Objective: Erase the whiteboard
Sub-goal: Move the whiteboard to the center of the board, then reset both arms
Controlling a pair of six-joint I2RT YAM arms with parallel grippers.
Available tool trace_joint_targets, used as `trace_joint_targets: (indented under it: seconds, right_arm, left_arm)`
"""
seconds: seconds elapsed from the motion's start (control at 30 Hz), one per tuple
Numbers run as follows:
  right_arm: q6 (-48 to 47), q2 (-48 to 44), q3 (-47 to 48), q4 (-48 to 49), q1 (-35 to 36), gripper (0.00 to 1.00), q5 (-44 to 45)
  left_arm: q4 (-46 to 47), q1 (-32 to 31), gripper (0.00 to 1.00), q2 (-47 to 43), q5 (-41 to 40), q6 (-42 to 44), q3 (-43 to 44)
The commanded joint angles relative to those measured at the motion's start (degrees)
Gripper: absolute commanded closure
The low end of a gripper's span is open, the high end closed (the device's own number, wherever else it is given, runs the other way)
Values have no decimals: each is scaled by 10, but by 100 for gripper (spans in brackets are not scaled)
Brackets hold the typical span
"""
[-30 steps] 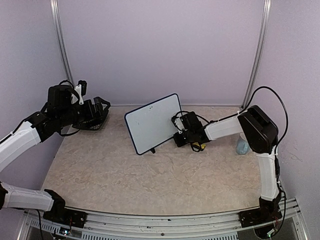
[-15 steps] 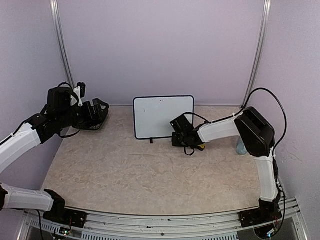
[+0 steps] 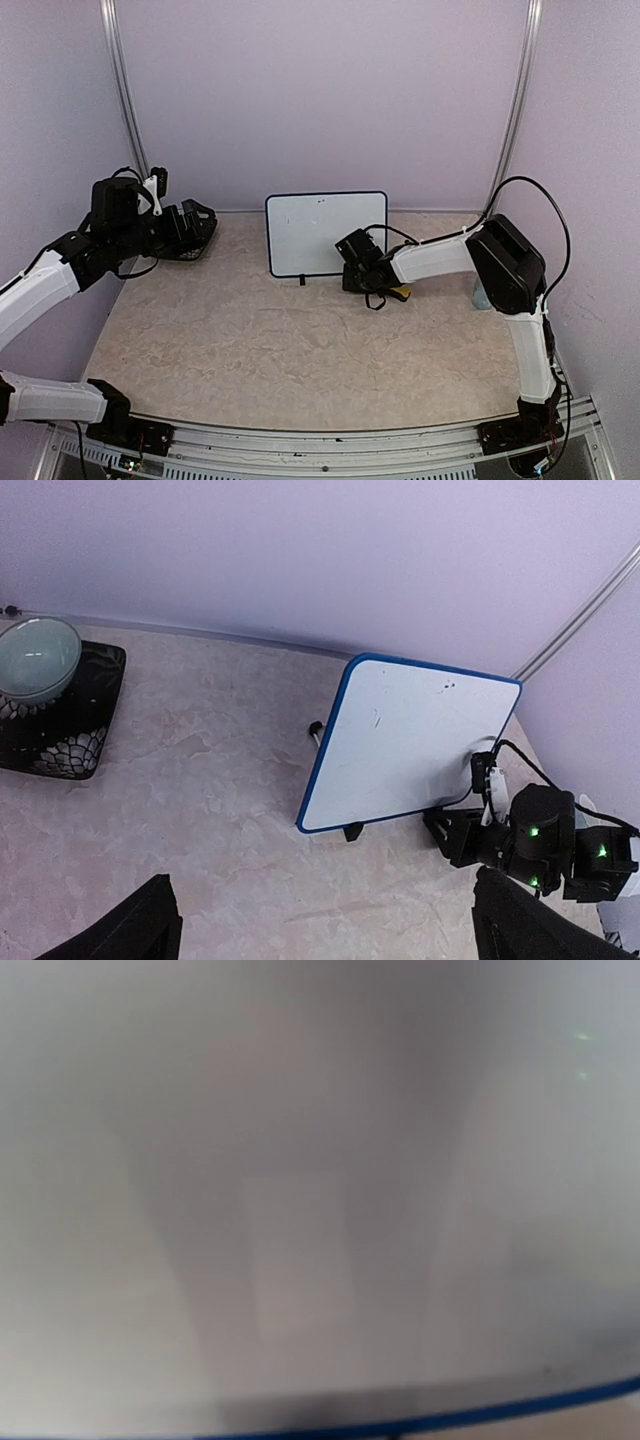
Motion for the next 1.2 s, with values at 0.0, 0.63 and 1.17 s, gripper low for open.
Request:
trace_joint_targets:
  seconds: [0.0, 0.63, 1.17]
  right_arm:
    - [-9, -4, -14, -49, 0, 69, -6]
    - [-251, -270, -107, 5, 0, 26, -102]
    - [-338, -489, -165, -61, -108, 0, -283]
  left_arm:
    - [13, 6, 1, -9, 8, 1, -10]
    - [22, 14, 1, 22, 31, 7, -12]
    - [4, 14, 1, 40, 52, 32, -8]
